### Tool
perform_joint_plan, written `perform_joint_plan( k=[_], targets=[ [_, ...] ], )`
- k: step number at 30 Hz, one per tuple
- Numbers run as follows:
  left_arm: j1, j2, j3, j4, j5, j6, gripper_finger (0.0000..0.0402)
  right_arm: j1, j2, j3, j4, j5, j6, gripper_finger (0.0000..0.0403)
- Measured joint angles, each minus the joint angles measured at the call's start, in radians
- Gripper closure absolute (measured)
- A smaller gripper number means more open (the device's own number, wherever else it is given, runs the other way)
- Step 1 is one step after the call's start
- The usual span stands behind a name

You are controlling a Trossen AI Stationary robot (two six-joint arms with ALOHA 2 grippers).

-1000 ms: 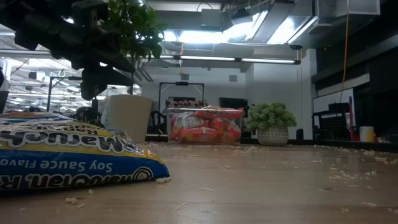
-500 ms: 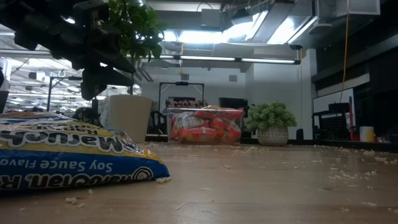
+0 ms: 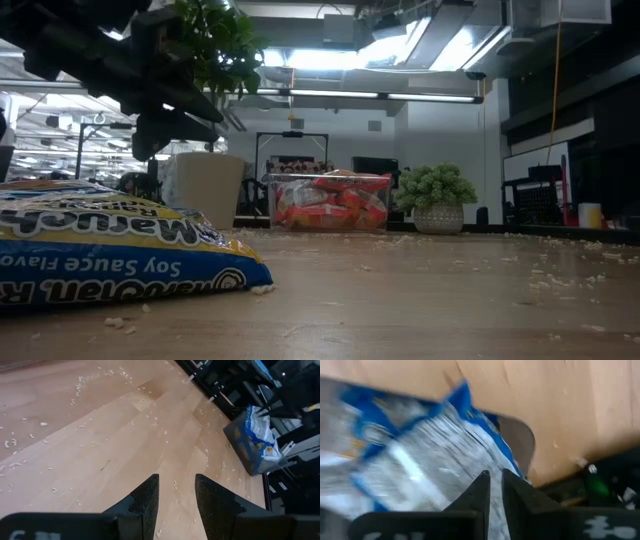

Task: Sort Maruchan noodles
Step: Put the blue noodle pack into the black bin

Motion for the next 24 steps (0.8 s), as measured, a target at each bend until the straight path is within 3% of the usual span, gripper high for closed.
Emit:
perform_joint_plan(
  k=[5,13,18,24],
  targets=[
    [0.017,0.000,-0.001,0.000,0.000,-0.005,0.0280,0.002,-0.039,0.093,-0.024,0.045,0.008,0.0366],
    [0.028,0.000,-0.001,0.000,0.001,-0.024,0.0280,0.118,0.005,0.132,-0.032,-0.052,0.131,0.0365],
    [0.028,0.000,-0.001,0.000,0.004,-0.024,0.0280,0.176,0.067,0.094,-0.016,-0.068,0.241,0.0365],
    [0.028,0.000,-0.001,0.000,0.001,-0.027,0.0280,0.177,0.085,-0.007,0.139,-0.069,0.248,0.0365]
  ],
)
